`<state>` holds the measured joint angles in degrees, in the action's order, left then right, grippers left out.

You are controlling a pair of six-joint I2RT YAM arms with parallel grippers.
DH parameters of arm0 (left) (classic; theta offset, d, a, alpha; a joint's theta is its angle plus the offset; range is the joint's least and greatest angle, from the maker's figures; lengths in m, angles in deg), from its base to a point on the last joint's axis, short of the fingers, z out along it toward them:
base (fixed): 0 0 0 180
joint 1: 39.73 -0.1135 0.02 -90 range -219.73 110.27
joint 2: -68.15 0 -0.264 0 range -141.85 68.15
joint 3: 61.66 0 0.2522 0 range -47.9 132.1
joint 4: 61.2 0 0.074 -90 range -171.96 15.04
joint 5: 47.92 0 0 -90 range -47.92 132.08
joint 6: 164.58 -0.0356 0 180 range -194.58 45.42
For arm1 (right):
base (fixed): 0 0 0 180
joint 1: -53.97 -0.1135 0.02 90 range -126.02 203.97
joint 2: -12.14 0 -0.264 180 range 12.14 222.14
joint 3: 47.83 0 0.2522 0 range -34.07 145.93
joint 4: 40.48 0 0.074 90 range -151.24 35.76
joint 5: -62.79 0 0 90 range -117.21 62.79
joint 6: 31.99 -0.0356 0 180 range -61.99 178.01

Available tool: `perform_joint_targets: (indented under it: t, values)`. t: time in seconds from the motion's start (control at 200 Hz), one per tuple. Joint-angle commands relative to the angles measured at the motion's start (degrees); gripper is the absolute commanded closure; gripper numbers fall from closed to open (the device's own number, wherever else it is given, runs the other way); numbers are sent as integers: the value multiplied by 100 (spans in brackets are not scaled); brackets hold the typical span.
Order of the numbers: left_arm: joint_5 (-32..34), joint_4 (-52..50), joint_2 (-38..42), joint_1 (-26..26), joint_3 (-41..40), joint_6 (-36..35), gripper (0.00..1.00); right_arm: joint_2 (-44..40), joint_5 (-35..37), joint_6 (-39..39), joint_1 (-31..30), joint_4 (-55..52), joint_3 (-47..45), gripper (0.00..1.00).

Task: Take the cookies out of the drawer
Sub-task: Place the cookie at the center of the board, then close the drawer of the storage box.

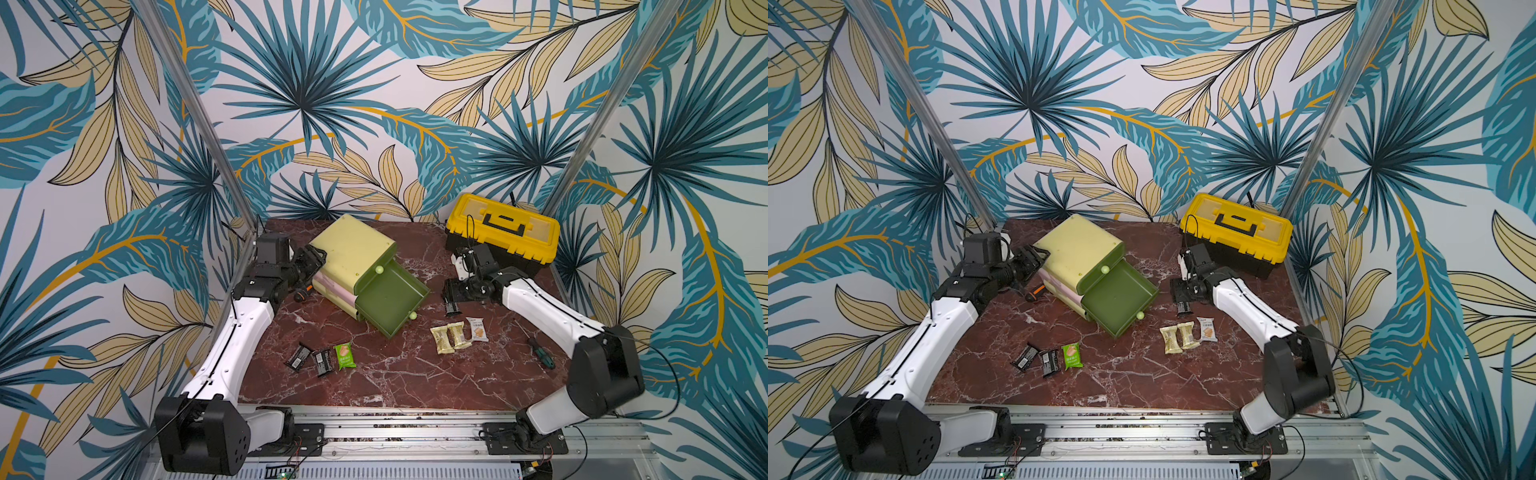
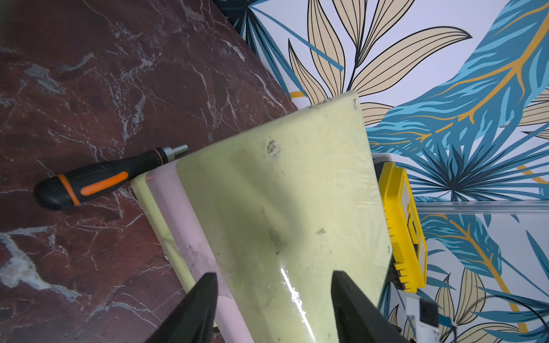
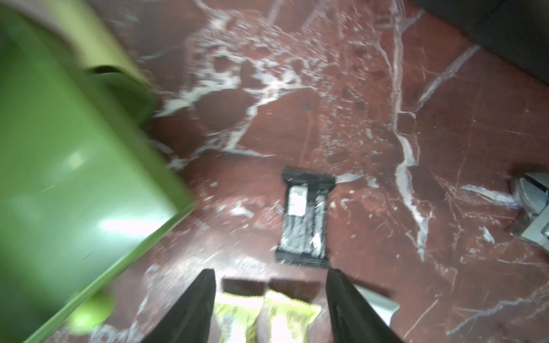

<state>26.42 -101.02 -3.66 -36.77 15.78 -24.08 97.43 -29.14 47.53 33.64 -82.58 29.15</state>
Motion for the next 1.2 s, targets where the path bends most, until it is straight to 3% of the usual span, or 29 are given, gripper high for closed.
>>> perform_joint_targets:
  t: [0.0,0.2,0.381,0.711,0.987,1.197]
  values:
    - [-27,-98,31,12,170,-106,33,-599,-308,-109,-178,963,-790,37]
    - [-25,-142,-45,33,146,-167,33,-1589,-729,291,-1029,3021,-2491,41]
    - [-3,-154,-113,38,110,-133,31,-1439,-733,279,-1367,4909,-3515,41]
    - [-14,-92,-307,51,96,-123,33,-73,-923,346,-1417,6430,-3571,42]
    - [-65,-191,-477,48,88,-184,37,221,-932,524,-1414,6732,-3529,45]
    - [-66,-301,-536,52,96,-244,40,403,-963,591,-1416,6795,-3427,52]
